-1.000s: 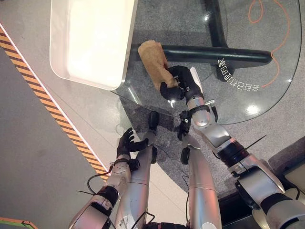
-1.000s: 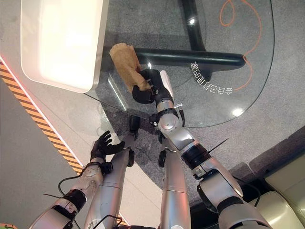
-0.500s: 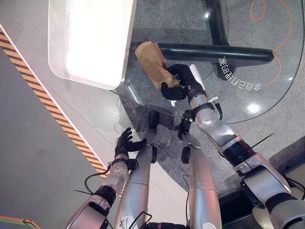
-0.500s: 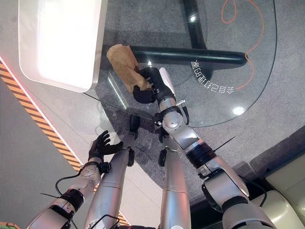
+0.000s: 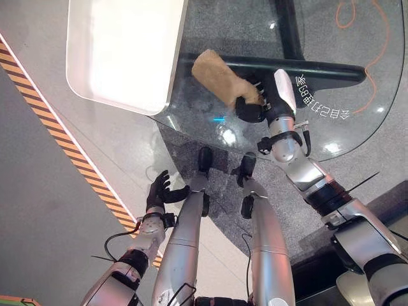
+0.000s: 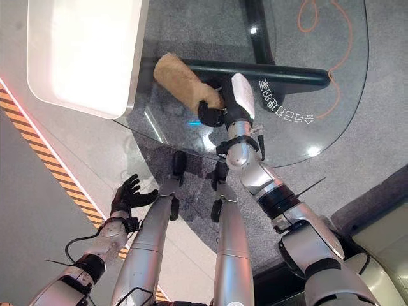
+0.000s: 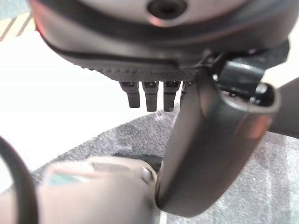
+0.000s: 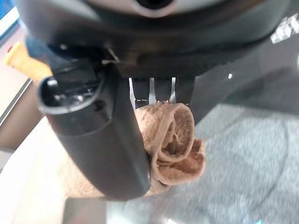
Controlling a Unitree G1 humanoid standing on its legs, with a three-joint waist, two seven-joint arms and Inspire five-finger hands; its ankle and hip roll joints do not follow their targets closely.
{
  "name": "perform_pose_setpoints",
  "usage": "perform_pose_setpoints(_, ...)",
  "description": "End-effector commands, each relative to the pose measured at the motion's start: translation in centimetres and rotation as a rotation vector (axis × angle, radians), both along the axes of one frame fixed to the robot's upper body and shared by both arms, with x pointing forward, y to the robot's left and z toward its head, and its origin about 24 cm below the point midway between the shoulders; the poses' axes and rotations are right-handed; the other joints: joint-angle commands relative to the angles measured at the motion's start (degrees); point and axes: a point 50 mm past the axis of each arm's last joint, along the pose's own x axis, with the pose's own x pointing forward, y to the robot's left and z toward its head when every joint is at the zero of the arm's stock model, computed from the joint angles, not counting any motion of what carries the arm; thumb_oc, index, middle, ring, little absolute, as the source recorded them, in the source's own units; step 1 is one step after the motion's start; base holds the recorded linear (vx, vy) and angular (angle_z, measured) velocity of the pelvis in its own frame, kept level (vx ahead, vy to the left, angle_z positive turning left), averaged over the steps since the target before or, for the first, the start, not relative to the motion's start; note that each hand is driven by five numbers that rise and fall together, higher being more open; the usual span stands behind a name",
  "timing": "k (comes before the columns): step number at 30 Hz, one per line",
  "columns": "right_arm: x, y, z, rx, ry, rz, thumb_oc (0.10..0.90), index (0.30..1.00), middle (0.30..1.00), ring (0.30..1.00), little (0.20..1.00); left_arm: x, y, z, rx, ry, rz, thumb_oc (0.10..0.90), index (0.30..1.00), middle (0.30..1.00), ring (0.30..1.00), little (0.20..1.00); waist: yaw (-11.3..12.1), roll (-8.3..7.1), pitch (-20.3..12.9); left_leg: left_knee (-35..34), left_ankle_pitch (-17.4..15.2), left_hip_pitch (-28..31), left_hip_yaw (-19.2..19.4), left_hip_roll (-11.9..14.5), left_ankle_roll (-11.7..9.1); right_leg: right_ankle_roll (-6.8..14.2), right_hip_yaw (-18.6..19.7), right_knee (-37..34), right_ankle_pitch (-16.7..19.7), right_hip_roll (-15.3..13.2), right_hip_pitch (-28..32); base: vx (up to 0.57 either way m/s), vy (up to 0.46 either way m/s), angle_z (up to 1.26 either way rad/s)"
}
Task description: Wipe the table with a cloth and put it in the basket.
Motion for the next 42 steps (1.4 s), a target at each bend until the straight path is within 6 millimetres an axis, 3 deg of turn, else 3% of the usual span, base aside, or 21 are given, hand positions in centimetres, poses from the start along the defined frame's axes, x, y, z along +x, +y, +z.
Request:
perform_pose_setpoints(1,-1.0,-10.0,4.5,0.028,-0.216,-0.431,0.100,0.300,0.300,0.300,0.200,-4.3,0.2,-3.6,-0.043,0.118,0.045,0.800,0.900,0.900,0.900,0.900,-1.80,3.01,-1.08,2.09,-5.05,0.64,-1.96,-1.55,1.92,1.30,-2.29,-2.27,3.48,2.25,0.30,-0.01,-0.020,-0.07)
perform_pose_setpoints(8,-1.9,-12.8,4.1,0.107,-0.232,-0.547,0.100,0.300,0.300,0.300,0.200,-4.4,0.6,-3.6,-0.046,0.113,0.057,0.800,0.900,0.900,0.900,0.900,-2.65,2.99,-1.08,1.87,-5.47,1.15,-1.70,-1.51,2.06,1.19,-1.70,-2.49,3.21,2.43,0.57,-0.01,-0.014,-0.07)
perform_pose_setpoints(14,-3.4,-15.6,2.3,0.280,-0.291,-0.722,0.100,0.300,0.300,0.300,0.200,-4.5,0.9,-3.6,-0.053,0.109,0.075,0.800,0.900,0.900,0.900,0.900,-3.44,2.92,-1.08,1.92,-5.85,1.22,-1.43,-1.39,2.09,1.14,-1.04,-2.79,3.13,2.68,0.73,0.00,-0.003,-0.02)
perform_pose_setpoints(23,-3.9,-16.7,1.5,0.360,-0.307,-0.796,0.100,0.300,0.300,0.300,0.200,-4.2,0.3,-3.4,-0.063,0.107,0.067,0.800,0.900,0.900,0.900,0.900,-3.64,3.43,-1.08,1.65,-5.87,1.20,-1.42,-1.64,2.19,1.12,-0.61,-3.24,3.30,2.65,0.65,0.00,0.006,-0.07)
perform_pose_setpoints(31,-2.9,-14.6,3.0,0.254,-0.309,-0.673,0.100,0.300,0.300,0.300,0.200,-4.0,0.0,-3.4,-0.060,0.107,0.057,0.800,0.900,0.900,0.900,0.900,-3.18,3.54,-1.08,1.03,-5.54,1.71,-1.62,-1.95,2.14,1.01,-0.85,-3.73,3.18,2.59,1.21,0.00,0.000,0.00)
perform_pose_setpoints(37,-1.6,-10.9,5.2,0.135,-0.299,-0.485,0.100,0.300,0.300,0.300,0.200,-3.7,0.0,-3.3,-0.058,0.107,0.055,0.800,0.900,0.900,0.900,0.900,-2.41,3.87,-1.08,0.66,-5.17,1.99,-1.68,-2.05,1.87,0.93,-1.36,-3.57,2.73,2.35,1.38,0.00,0.000,0.00)
perform_pose_setpoints(42,-1.0,-8.1,5.7,0.083,-0.282,-0.348,0.100,0.300,0.300,0.300,0.200,-3.7,-0.3,-3.4,-0.062,0.105,0.038,0.800,0.900,0.900,0.900,0.900,-1.87,4.13,-1.08,0.20,-4.85,2.08,-1.79,-2.24,1.72,0.80,-1.79,-3.46,2.40,2.20,1.32,0.00,0.000,0.00)
